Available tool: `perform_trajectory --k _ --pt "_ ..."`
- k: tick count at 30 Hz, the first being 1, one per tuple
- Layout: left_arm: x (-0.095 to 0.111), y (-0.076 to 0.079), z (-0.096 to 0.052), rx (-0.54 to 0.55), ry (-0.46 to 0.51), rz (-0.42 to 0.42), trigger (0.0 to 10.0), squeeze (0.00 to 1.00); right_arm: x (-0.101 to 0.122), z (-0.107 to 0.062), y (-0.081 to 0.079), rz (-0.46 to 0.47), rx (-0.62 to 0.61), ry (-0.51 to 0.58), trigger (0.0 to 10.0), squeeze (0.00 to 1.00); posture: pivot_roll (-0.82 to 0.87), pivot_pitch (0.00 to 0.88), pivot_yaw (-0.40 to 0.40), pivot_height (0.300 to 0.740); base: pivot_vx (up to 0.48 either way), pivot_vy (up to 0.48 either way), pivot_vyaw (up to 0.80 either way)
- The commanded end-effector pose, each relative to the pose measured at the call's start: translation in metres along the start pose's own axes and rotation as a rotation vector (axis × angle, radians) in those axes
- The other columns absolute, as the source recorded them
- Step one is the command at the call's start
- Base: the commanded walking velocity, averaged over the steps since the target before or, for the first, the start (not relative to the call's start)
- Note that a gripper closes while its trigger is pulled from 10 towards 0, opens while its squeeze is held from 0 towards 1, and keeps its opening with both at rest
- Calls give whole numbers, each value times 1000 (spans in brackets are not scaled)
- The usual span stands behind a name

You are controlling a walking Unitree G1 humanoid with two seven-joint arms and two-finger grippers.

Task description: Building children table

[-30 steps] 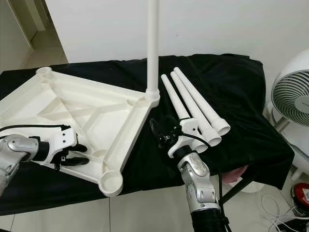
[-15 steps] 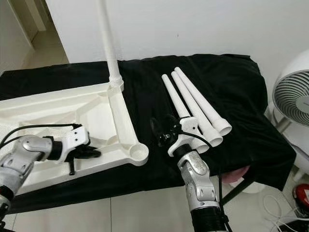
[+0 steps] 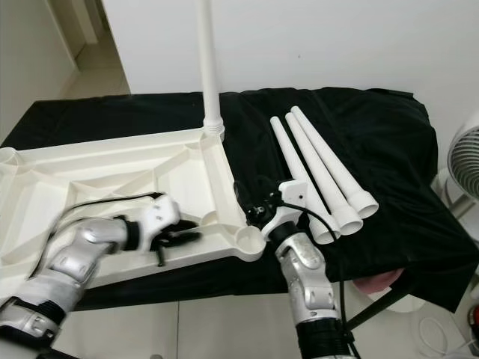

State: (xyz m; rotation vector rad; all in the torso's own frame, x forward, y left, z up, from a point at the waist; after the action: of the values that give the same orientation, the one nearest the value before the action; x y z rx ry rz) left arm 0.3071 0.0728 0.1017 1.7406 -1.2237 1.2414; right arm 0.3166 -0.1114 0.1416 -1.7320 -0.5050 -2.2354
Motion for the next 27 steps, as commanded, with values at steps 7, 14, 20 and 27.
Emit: perform_trajectory --k 7,14,20,27 --pt "36 -9 -4 88 120 63 10000 0 -1 1 3 -7 -21 5 10000 0 -73 0 33 740 0 0 0" --pt "57 -19 -12 186 223 32 10000 0 3 8 8 -22 -62 22 10000 0 -62 0 28 740 0 0 0" --pt "70 -36 -19 318 311 -56 10000 0 8 15 17 -44 -122 32 10000 0 -58 0 21 740 0 0 0" --pt "88 -57 -28 474 440 -144 10000 0 9 31 31 -116 -204 -18 10000 0 -51 0 9 740 0 0 0"
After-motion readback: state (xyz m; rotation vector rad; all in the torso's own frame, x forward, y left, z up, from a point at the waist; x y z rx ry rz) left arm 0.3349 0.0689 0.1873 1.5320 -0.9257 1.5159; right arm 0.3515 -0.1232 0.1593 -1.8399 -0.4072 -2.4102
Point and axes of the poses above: a point about 5 cm out from each wrist's last joint towards the gripper, its own z axis pointing out of the wrist towards the gripper, its own x axis along the axis of the wrist's last joint, y = z × x, the point moved 3 cm from there along z, pointing out of the wrist towards the gripper, and after that the axes turned 15 degrees about -z, right-handed, at the moved point
